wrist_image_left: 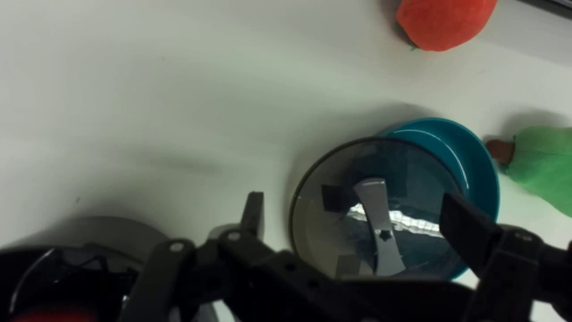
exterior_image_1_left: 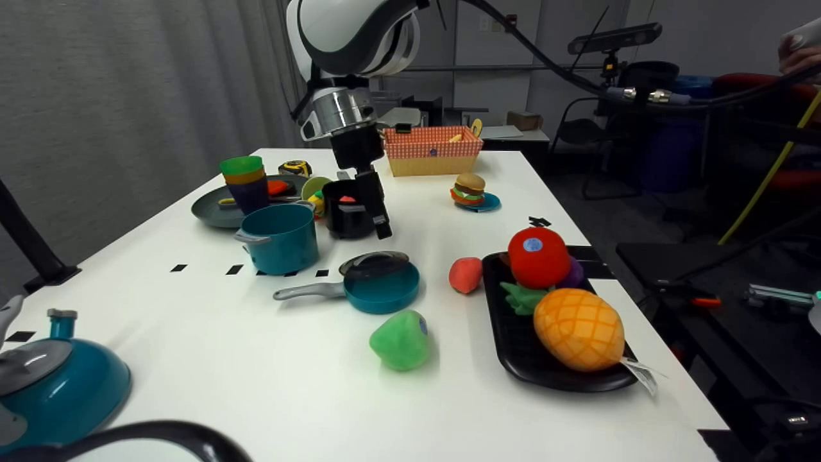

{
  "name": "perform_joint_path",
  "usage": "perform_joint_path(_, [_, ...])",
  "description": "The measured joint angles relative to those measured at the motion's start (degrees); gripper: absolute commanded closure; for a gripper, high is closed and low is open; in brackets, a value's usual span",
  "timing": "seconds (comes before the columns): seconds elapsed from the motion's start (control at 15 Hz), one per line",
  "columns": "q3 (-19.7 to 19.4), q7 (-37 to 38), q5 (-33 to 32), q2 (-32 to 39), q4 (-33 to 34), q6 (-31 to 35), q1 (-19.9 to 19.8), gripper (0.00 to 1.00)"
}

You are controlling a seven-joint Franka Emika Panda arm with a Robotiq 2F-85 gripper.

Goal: Take the black lid and put it on the blue pot

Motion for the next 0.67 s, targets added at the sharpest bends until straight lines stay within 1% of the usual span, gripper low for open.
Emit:
perform_joint_path(0.33, [0.96, -5.45, -0.30, 0.02, 0.02, -0.49, 0.00, 0.00])
perform_joint_path(0.67, [1.13, -8.96, -1.08, 0.06, 0.16, -0.70, 0.05, 0.00])
